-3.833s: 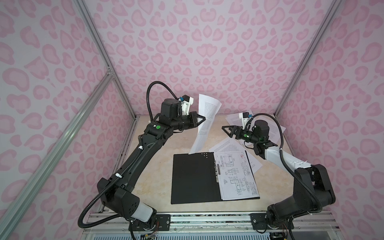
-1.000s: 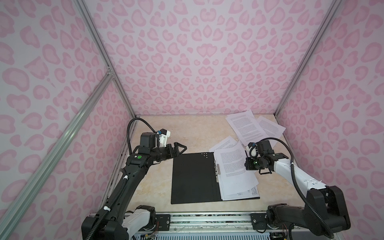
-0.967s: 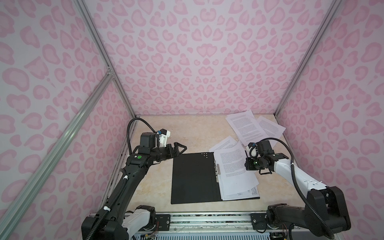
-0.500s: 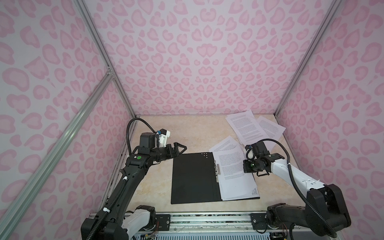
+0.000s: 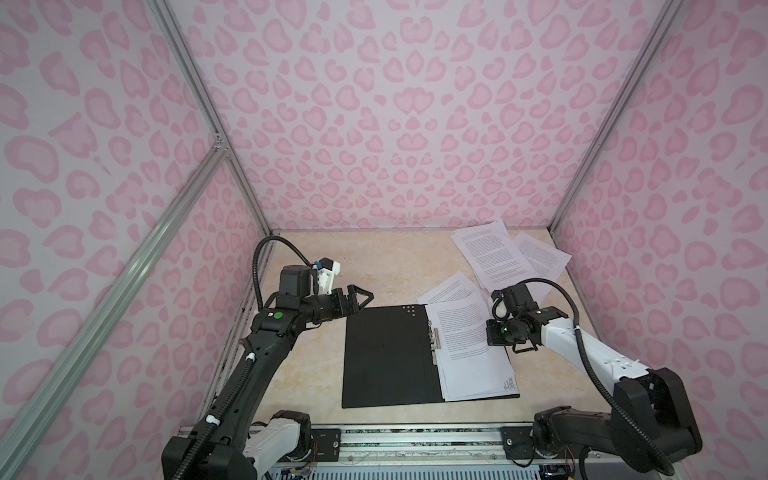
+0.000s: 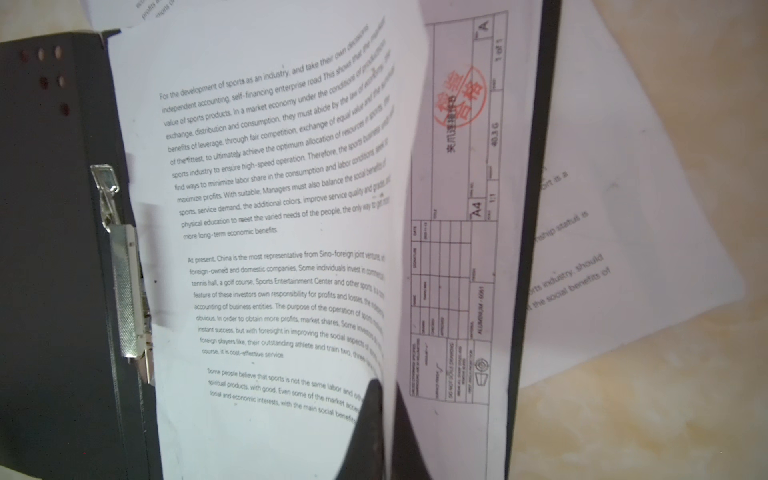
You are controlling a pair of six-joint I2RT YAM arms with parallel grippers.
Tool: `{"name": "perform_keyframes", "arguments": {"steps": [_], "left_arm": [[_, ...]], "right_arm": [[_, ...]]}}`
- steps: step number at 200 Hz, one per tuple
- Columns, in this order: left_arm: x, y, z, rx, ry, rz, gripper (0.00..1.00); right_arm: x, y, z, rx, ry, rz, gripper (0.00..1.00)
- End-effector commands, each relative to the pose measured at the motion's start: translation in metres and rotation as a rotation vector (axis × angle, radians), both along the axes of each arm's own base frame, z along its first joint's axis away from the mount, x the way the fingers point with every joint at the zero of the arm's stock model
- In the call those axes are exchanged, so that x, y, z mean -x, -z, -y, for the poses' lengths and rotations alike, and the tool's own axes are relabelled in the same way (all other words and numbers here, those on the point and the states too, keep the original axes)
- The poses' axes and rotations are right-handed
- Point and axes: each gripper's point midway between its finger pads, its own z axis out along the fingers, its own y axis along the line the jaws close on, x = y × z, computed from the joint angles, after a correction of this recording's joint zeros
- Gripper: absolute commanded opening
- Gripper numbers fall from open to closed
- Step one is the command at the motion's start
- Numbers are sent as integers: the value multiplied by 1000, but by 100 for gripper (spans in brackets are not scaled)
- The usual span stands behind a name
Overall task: Put the files into the folder
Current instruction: 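Press the text sheet edge under the metal clip with the right gripper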
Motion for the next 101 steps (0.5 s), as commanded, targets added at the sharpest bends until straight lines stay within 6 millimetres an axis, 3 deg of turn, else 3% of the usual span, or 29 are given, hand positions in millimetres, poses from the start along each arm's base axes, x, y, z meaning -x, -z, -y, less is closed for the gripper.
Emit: {"name": "perform_keyframes", "arguments": {"steps": [1, 67, 101], "left_arm": [[-3, -3, 1, 4, 1, 21, 98], [-2, -5, 0, 2, -2, 31, 98], [-1, -5, 0, 2, -4, 31, 98]], "right_arm": [[5, 5, 0, -8, 16, -21, 0], [13, 13, -3, -18, 36, -39, 0], [13, 16, -2, -15, 48, -51, 12]]}}
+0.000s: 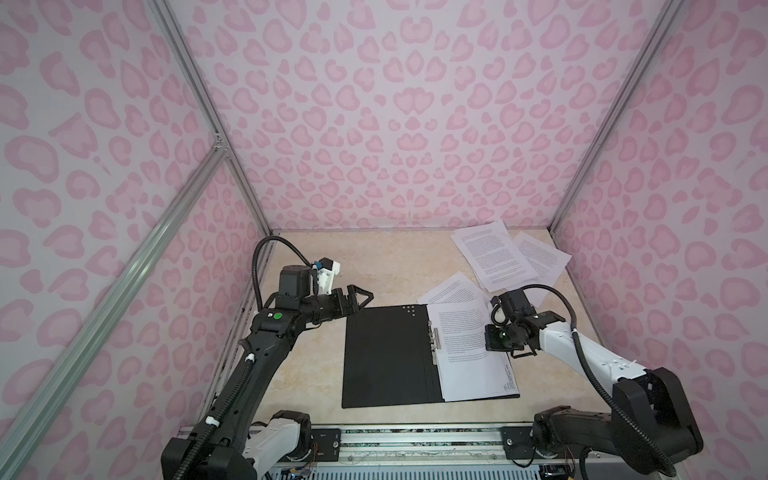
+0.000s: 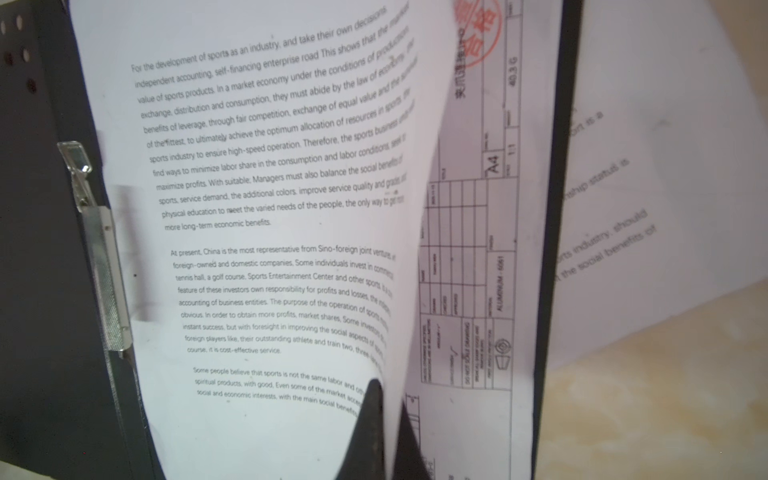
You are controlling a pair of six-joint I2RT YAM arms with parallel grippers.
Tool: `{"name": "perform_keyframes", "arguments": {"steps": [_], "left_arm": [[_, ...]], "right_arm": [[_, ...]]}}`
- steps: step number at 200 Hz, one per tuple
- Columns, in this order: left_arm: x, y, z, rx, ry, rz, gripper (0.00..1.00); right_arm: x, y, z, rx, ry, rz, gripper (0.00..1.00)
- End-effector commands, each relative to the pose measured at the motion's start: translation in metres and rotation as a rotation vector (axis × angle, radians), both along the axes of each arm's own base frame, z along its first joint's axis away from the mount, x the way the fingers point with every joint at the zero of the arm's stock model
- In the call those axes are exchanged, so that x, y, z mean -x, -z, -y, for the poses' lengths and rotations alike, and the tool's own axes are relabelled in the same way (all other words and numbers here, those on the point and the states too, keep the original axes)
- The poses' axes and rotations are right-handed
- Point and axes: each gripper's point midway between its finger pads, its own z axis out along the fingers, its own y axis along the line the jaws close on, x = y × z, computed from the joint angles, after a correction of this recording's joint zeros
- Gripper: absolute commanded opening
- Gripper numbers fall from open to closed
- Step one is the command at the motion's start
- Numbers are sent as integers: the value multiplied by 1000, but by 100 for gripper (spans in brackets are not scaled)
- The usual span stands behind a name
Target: Put the files into the folder
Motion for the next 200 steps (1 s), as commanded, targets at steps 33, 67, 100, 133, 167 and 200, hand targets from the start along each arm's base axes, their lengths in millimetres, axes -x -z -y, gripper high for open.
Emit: {"name": "perform_keyframes", "arguments": {"steps": [33, 67, 100, 133, 167, 200], "left_arm": [[-2, -4, -2, -7, -10, 31, 98], [-3, -3, -5, -25, -24, 35, 98], [-3, -1, -10, -58, -46, 42, 98], [-3, 6, -12, -74, -47, 30, 98], [1, 38, 22, -90, 56, -75, 98], [14, 97, 80, -103, 163, -272, 98]], "right_arm": [[0, 2, 7, 14, 64, 5, 36], [-9, -8, 21, 8, 158, 60, 97], [-25, -24, 44, 32, 246, 151, 98], [-37, -30, 64, 3, 401, 177, 98], [-44, -14, 43, -136, 373, 187, 98], [-41, 10, 35, -188, 369, 137, 91]]}}
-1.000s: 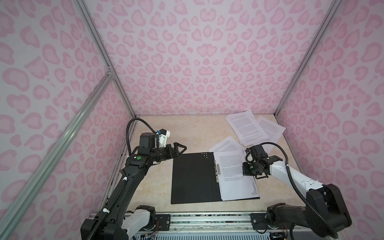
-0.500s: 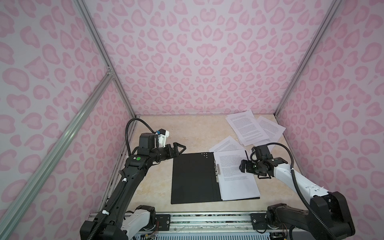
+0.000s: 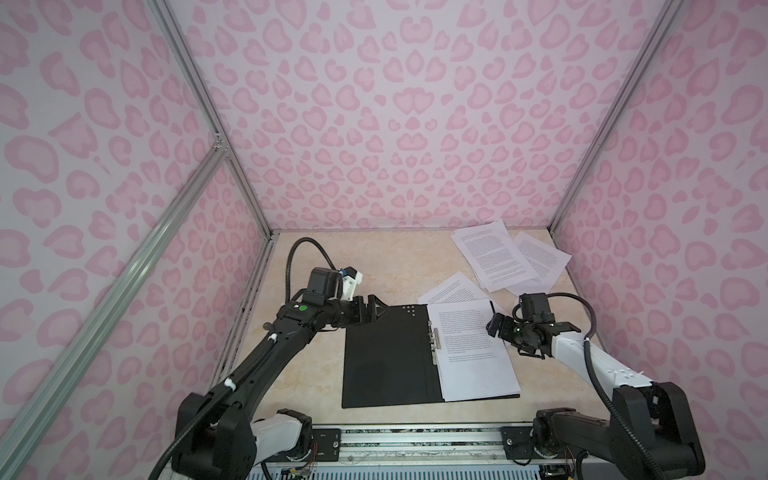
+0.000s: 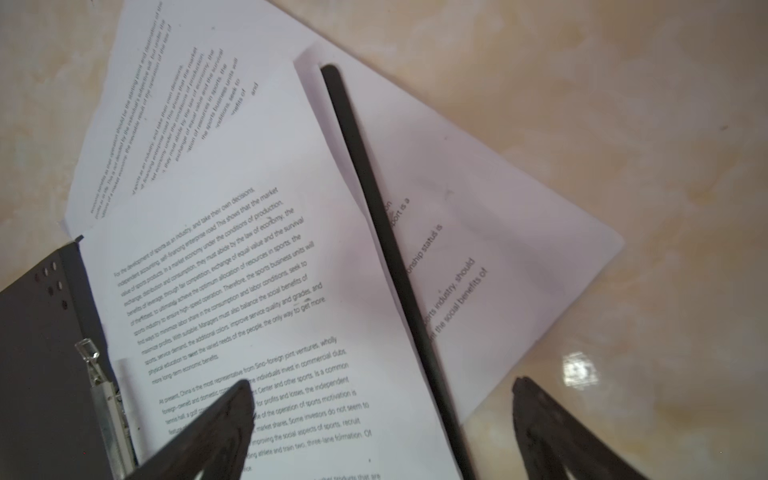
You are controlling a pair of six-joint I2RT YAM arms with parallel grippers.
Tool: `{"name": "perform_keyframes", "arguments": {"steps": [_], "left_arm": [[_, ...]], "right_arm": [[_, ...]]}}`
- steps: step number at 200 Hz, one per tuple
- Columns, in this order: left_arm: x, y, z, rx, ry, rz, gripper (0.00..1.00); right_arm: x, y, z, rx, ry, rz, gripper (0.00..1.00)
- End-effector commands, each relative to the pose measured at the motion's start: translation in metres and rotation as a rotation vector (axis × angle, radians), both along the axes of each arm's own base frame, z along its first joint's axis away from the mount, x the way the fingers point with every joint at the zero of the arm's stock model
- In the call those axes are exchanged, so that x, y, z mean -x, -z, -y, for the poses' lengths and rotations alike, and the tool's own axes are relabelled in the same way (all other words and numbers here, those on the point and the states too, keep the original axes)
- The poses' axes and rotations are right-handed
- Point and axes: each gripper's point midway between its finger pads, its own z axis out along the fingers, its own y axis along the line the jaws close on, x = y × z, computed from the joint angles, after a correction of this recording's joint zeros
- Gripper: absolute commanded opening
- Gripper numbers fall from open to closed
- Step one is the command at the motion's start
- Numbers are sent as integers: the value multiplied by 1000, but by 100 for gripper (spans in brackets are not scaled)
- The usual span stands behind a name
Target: Put the files into the folder
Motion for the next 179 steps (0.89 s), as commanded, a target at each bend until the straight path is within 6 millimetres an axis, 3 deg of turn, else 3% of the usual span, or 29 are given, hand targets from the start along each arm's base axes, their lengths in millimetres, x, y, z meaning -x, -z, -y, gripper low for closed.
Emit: {"name": "perform_keyframes", "arguments": {"steps": [1, 29, 59, 89, 128, 152, 179], "left_arm": [[2, 27, 28, -2, 19, -87, 98], [9, 61, 55, -30, 36, -172, 98], [10, 97, 46, -90, -36, -262, 98], [9, 123, 19, -143, -152, -339, 98], [9, 150, -33, -179, -316, -430, 98], [7, 156, -66, -154, -424, -466, 98], [4, 151, -101, -123, -538, -474, 98]], "right_arm": [[-10, 3, -12, -81, -7, 40, 91], [-5, 11, -17, -113, -18, 20, 90], [1, 15, -25, -154, -35, -3, 89], [1, 14, -43, -231, -58, -16, 87], [-1, 12, -64, -286, -72, 2, 89], [-7, 14, -80, -316, -80, 22, 89], [-15, 22, -82, -329, -56, 30, 91]]}}
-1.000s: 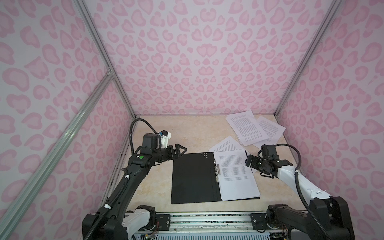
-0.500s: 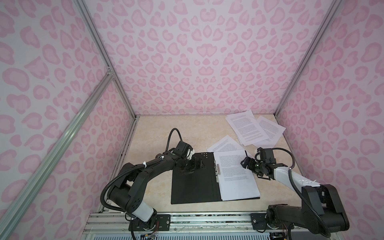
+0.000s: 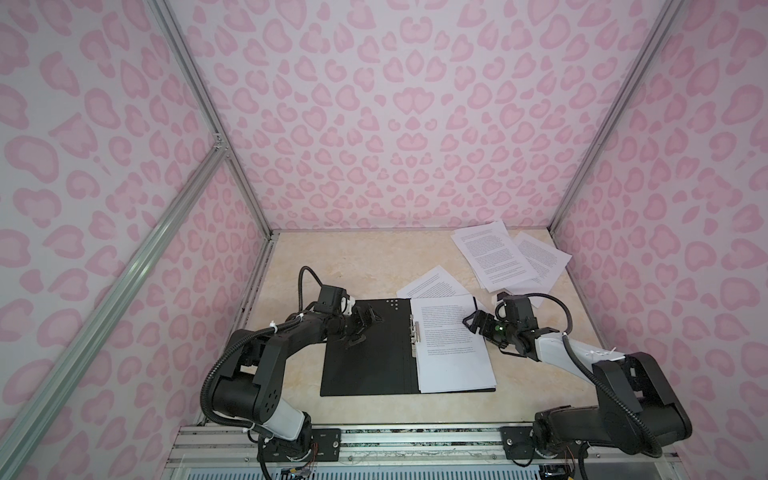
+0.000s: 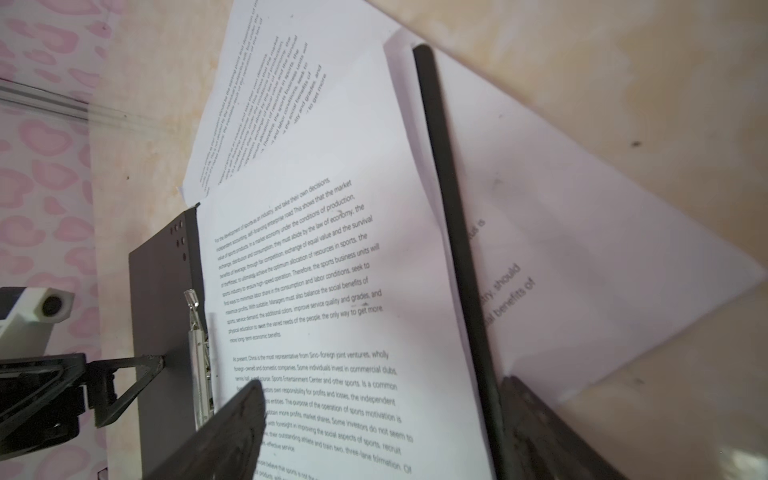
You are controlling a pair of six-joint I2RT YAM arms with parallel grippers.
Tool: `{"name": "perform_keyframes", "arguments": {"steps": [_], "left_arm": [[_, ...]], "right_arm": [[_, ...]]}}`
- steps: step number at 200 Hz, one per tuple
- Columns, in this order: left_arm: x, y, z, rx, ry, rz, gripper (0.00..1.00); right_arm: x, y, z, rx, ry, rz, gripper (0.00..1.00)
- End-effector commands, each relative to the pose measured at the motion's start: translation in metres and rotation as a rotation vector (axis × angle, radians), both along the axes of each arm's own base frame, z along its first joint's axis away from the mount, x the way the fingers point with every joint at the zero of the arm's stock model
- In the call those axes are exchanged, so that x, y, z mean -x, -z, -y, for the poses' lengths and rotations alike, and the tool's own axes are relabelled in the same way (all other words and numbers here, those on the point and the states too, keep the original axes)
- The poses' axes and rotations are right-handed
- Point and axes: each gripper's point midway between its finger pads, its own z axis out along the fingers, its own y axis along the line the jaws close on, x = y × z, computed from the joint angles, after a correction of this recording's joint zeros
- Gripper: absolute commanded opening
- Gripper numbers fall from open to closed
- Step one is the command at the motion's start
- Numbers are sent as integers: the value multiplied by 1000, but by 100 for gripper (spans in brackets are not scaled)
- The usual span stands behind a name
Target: Put the files into the folder
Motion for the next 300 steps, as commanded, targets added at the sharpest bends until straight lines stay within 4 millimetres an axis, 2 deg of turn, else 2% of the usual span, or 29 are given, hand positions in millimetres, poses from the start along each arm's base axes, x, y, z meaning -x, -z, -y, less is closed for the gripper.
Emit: {"name": "perform_keyframes", "arguments": {"steps": [1, 33, 67, 85, 99, 114, 126, 147, 165, 189, 208, 231, 263, 282, 289, 291, 300], "left_arm": [[25, 32, -56, -176, -148, -156, 98], [21, 22, -95, -168, -271, -146, 98], [15, 16, -121, -163, -337, -151, 98], [11, 10, -128, -138, -365, -136, 98], [5, 2, -131, -151, -367, -114, 98], [-7, -16, -129, -139, -358, -57, 99], [-18, -37, -121, -144, -309, 15, 100], [-29, -75, -93, -197, -174, 124, 100], [-30, -98, -60, -221, -66, 192, 100], [-23, -112, -2, -184, 92, 238, 100], [-14, -115, 40, -154, 192, 259, 100], [-8, -118, 84, -137, 295, 277, 100], [-6, -115, 141, -120, 415, 277, 100], [-5, -111, 173, -110, 475, 274, 100], [-3, -105, 183, -110, 496, 262, 100], [-6, -111, 189, -99, 501, 276, 100], [-6, -110, 204, -89, 526, 274, 100]], "right_arm": [[9, 19, -3, -42, 34, -93, 91], [-6, 27, 16, -48, 125, -97, 90], [-13, 18, 47, 47, 220, -86, 89], [-12, 8, 54, 65, 235, -65, 88], [-14, -8, 56, 122, 224, -24, 88], [-19, -26, 55, 187, 197, 31, 89], [-30, -38, 45, 188, 148, 83, 90], [-54, -45, 22, 139, 48, 122, 89], [-75, -39, 11, 189, -14, 128, 88], [-96, -19, 9, 225, -55, 80, 85], [-100, -8, 12, 214, -56, 54, 84], [-88, 3, 20, 184, -35, -5, 85], [-53, 22, 64, 132, 105, -96, 87], [-14, 36, 93, 97, 217, -176, 87], [0, 37, 100, 76, 259, -191, 87], [2, 37, 100, 72, 263, -193, 87], [23, 38, 105, 43, 307, -215, 86]]}}
